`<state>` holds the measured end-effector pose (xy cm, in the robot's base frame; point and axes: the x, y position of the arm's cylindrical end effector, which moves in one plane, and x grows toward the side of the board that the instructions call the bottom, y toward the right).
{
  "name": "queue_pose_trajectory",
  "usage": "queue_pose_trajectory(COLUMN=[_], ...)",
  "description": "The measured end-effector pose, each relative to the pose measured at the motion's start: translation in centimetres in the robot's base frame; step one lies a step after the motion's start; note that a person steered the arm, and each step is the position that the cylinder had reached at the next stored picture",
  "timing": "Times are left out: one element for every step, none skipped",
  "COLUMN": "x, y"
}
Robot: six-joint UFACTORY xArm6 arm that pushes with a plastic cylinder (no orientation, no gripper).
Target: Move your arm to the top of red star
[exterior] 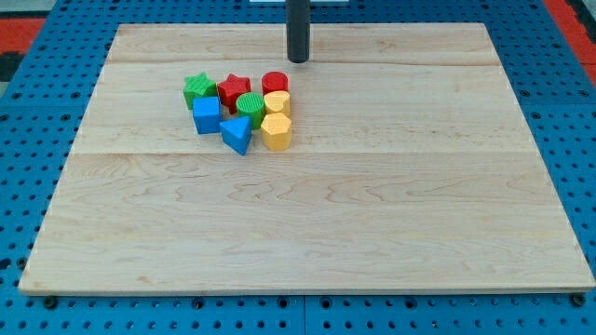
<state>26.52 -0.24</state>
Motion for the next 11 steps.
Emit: queue_pose_trajectory(x=[0.0,0.0,0.0,0.0,0.0,0.0,0.0,0.1,0.1,1.2,3.7], y=[0.0,0.7,2.1,3.2,3.8,4.5,4.5,1.7,-5.1,-10.3,-13.1])
